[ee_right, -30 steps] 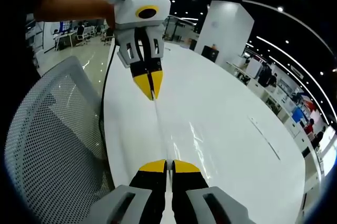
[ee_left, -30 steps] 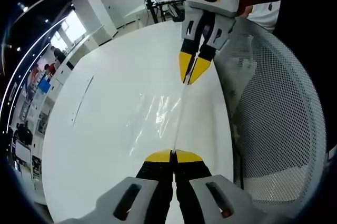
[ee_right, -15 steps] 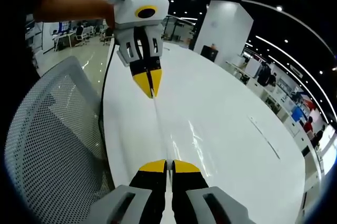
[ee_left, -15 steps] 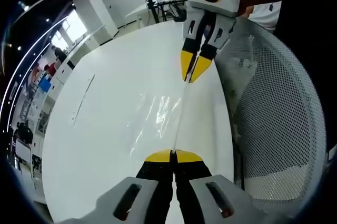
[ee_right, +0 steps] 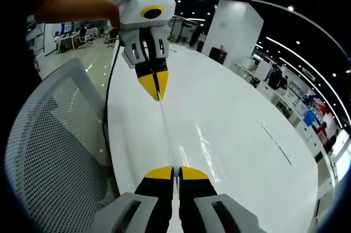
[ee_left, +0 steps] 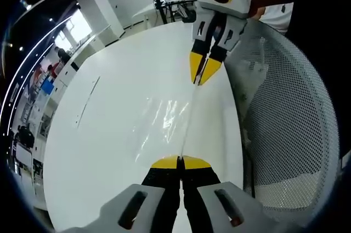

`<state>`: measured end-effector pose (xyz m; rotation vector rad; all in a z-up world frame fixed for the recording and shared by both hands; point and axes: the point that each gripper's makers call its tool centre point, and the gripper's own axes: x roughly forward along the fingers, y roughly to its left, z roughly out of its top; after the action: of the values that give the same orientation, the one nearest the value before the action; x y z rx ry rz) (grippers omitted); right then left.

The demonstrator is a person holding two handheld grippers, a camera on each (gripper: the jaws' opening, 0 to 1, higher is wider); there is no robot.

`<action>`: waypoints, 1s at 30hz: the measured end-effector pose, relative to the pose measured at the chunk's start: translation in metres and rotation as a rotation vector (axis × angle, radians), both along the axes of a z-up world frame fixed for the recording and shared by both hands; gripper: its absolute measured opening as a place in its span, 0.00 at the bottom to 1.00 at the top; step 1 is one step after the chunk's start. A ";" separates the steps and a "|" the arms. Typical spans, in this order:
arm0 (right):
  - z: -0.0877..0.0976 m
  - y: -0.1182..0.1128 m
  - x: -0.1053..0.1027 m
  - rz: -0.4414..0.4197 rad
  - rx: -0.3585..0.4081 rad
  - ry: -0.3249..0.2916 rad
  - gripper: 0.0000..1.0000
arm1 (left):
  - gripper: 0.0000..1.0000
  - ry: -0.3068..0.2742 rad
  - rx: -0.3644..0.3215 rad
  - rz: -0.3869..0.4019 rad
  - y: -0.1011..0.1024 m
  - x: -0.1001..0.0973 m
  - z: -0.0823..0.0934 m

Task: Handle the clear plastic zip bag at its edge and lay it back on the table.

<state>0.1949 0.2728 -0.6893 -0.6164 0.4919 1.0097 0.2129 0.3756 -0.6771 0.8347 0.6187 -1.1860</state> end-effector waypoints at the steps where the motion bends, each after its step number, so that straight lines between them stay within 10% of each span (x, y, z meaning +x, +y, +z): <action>1: 0.000 0.000 0.000 0.000 0.001 0.000 0.00 | 0.00 0.000 -0.001 0.001 0.000 0.000 0.000; 30: -0.002 -0.005 0.000 -0.022 0.006 0.011 0.00 | 0.00 -0.009 -0.014 0.015 0.003 0.003 0.003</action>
<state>0.1948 0.2677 -0.6910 -0.5990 0.5043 0.9943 0.2163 0.3783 -0.6737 0.8223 0.6074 -1.1711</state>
